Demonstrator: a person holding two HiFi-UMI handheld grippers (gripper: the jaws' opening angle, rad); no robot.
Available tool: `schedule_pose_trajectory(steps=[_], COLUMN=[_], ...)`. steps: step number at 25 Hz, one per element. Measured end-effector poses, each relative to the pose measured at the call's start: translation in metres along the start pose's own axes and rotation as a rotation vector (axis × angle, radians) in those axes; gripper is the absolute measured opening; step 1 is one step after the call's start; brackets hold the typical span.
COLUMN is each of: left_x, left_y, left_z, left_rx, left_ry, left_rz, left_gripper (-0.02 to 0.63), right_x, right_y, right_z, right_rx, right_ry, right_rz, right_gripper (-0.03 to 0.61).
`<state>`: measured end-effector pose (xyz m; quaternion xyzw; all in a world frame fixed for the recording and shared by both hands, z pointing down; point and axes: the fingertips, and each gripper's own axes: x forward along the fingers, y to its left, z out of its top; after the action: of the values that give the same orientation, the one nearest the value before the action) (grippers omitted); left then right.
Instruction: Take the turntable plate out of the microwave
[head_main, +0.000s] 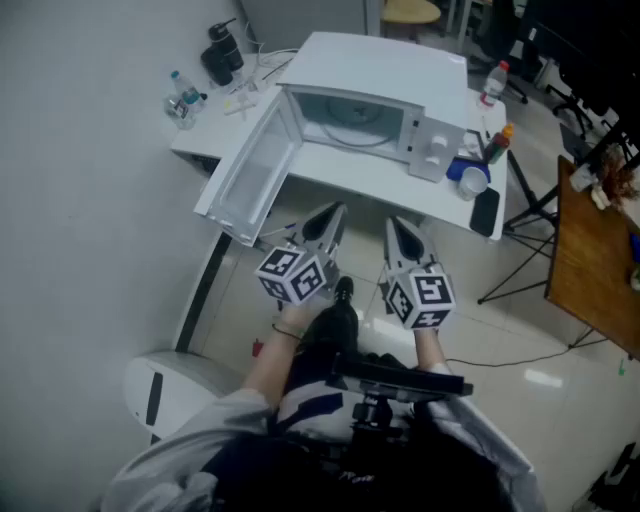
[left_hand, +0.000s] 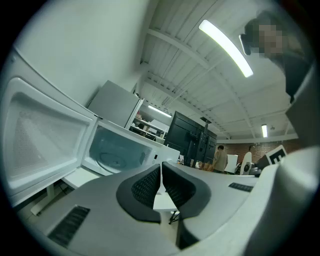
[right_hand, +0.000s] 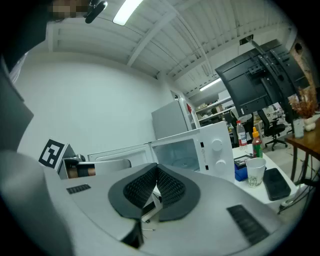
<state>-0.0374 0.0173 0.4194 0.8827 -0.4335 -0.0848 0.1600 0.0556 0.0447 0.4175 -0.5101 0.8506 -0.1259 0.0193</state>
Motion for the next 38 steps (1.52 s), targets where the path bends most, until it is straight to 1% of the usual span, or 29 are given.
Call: schedule_pose_trajectory(steps=[2, 3, 4, 10, 13, 15, 18, 21, 25, 28, 29, 33, 35, 38], left_x=[0.017, 0.026, 0.036, 0.093, 0.119, 0.136, 0.158, 0.177, 0.194, 0.206, 0.21, 0.222, 0.226, 0.229], left_y=[0.02, 0.029, 0.038, 0.1, 0.127, 0.147, 0.178, 0.201, 0.221, 0.232, 0.233, 0.234, 0.234, 0.234], left_z=[0.0, 0.0, 0.0, -0.001, -0.006, -0.013, -0.028, -0.043, -0.062, -0.068, -0.069, -0.076, -0.076, -0.075], left_rx=[-0.021, -0.036, -0.053, -0.154, -0.22, -0.266, -0.326, -0.39, -0.493, -0.592, -0.612, -0.64, -0.675, -0.706], left_ry=[0.013, 0.022, 0.031, 0.08, 0.11, 0.14, 0.191, 0.233, 0.279, 0.275, 0.275, 0.297, 0.291, 0.283], left_rz=[-0.001, -0.005, -0.009, -0.013, -0.039, -0.046, -0.034, -0.023, -0.003, 0.005, 0.003, -0.012, -0.015, -0.018], left_gripper=[0.01, 0.051, 0.079, 0.098, 0.124, 0.143, 0.149, 0.15, 0.164, 0.17, 0.17, 0.17, 0.17, 0.17], right_x=[0.02, 0.029, 0.039, 0.1, 0.126, 0.144, 0.168, 0.185, 0.199, 0.209, 0.212, 0.217, 0.219, 0.222], right_y=[-0.006, -0.009, -0.013, -0.041, -0.053, -0.06, -0.069, -0.082, -0.093, -0.101, -0.103, -0.111, -0.114, -0.116], right_z=[-0.002, -0.003, -0.003, -0.009, -0.011, -0.013, -0.015, -0.017, -0.026, -0.028, -0.029, -0.031, -0.031, -0.03], right_rx=[0.016, 0.024, 0.031, 0.044, 0.04, 0.042, 0.05, 0.05, 0.067, 0.071, 0.072, 0.073, 0.077, 0.078], right_ry=[0.014, 0.02, 0.026, 0.074, 0.098, 0.118, 0.151, 0.157, 0.187, 0.207, 0.212, 0.223, 0.224, 0.224], right_rz=[0.004, 0.004, 0.003, -0.021, -0.038, -0.046, -0.065, -0.093, -0.122, -0.137, -0.141, -0.16, -0.165, -0.166], right_gripper=[0.005, 0.005, 0.005, 0.005, 0.005, 0.005, 0.005, 0.005, 0.005, 0.005, 0.005, 0.005, 0.005, 0.005])
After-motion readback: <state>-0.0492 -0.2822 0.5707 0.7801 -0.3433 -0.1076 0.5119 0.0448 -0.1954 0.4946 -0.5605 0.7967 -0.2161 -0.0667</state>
